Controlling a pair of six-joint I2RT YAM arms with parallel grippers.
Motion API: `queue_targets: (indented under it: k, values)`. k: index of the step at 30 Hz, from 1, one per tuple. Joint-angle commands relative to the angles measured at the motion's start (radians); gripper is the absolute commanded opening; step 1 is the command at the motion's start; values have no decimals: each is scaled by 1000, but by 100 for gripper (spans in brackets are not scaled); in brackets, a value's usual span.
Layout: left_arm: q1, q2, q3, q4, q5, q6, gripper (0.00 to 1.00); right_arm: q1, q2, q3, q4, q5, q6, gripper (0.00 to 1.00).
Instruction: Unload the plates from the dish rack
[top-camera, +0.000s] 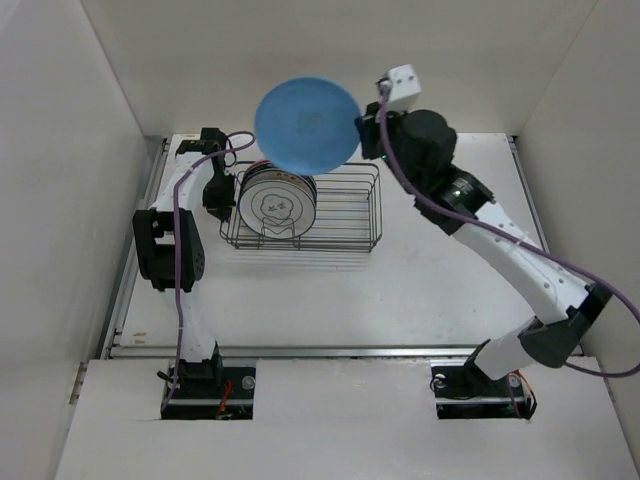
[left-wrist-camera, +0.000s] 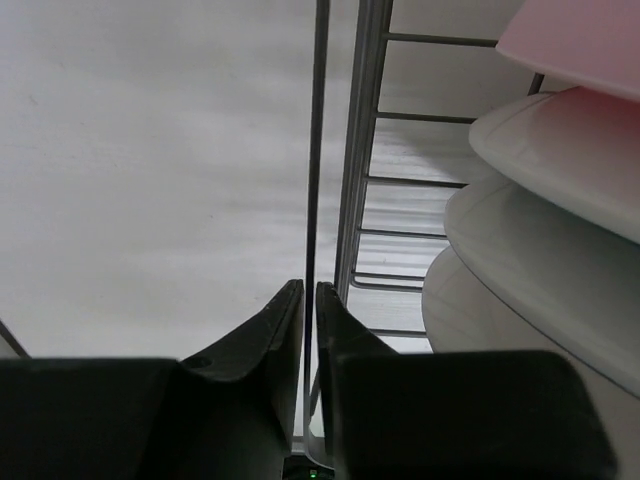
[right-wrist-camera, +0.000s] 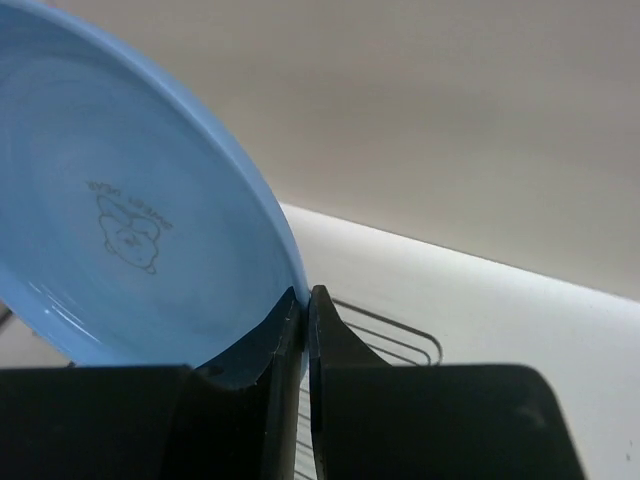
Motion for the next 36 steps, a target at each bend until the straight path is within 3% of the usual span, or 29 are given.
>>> queue_targets:
  k: [1, 3, 4, 7, 10, 13, 16, 20, 26, 29, 32, 36]
  values:
    - [1, -60, -8, 6, -7, -41, 12, -157, 14, -68, -93, 110, 218, 0]
    - [1, -82, -19, 36, -34, -41, 19, -250, -12, -127, -164, 20, 396, 0]
    - [1, -106, -28, 46, -35, -41, 29, -350, -45, -220, -164, -29, 448, 0]
    - [1, -148, -38, 81, -55, -32, 42, -528, -84, -415, -155, -204, 637, 0]
    - [1, -214, -47, 133, -93, -6, 62, -613, -124, -555, -96, -289, 752, 0]
    - [-11, -284, -58, 185, -116, 37, 74, -697, -138, -695, -66, -335, 856, 0]
    - [-34, -366, -85, 237, -101, 118, 74, -745, -138, -795, -10, -378, 900, 0]
    - [-112, -422, -119, 270, 43, 312, 74, -756, -55, -832, -11, -396, 918, 0]
    - [-248, -328, -110, 247, -51, 405, 74, -766, 34, -869, -23, -383, 938, 0]
    - [-261, -271, -66, 228, -90, 414, 65, -766, 63, -847, -48, -369, 883, 11]
    - [-261, -248, -53, 228, -90, 405, 62, -766, 63, -824, -83, -335, 831, 27]
    - [-261, -228, -44, 228, -90, 395, 41, -766, 54, -824, -92, -315, 779, 33]
